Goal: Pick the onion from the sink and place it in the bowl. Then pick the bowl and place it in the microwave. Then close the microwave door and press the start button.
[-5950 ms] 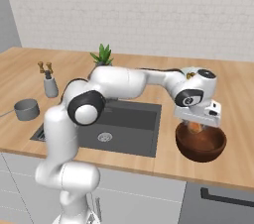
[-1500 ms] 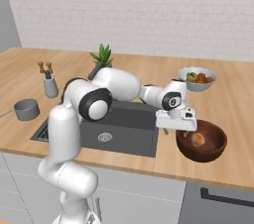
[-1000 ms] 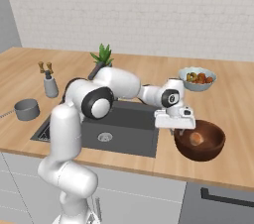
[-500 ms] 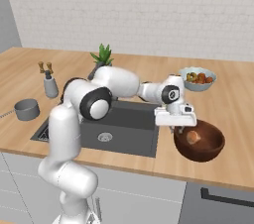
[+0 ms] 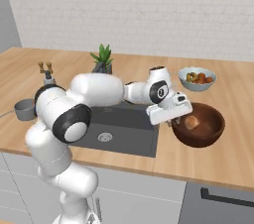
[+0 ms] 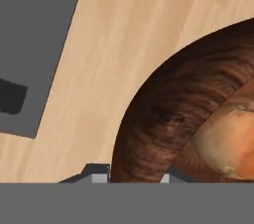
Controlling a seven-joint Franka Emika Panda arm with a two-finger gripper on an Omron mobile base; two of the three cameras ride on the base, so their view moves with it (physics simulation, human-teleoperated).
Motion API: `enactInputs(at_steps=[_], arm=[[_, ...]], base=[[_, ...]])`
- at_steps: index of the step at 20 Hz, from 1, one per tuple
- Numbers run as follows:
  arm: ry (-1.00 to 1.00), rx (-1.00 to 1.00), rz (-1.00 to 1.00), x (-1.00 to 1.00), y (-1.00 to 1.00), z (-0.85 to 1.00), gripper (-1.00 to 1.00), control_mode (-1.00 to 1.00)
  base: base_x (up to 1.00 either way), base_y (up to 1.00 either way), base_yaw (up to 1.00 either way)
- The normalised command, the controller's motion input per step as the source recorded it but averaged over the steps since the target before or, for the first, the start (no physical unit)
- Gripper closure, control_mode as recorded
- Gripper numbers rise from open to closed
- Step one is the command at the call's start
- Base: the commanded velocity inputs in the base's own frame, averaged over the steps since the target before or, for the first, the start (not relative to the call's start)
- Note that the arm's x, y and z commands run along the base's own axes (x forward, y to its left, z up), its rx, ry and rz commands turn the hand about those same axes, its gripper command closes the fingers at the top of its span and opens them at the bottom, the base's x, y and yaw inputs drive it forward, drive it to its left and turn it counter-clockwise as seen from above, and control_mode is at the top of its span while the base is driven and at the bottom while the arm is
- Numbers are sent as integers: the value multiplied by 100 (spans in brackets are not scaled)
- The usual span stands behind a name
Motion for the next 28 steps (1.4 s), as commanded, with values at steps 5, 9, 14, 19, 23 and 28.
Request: enactInputs(at_steps=[5, 9, 14, 19, 23, 28], arm=[[0, -5, 39, -35, 10, 89, 100, -100], [14, 0, 34, -37, 26, 89, 100, -100], [21, 0, 17, -34, 58, 68, 100, -100], [8, 4, 24, -42, 68, 52, 100, -100], [5, 14, 28, -40, 36, 42, 100, -100], [6, 12, 24, -31, 49, 33, 100, -100]], base=[[0, 0, 0], [0, 0, 0], [0, 0, 0], [0, 0, 0], [0, 0, 0], [0, 0, 0]])
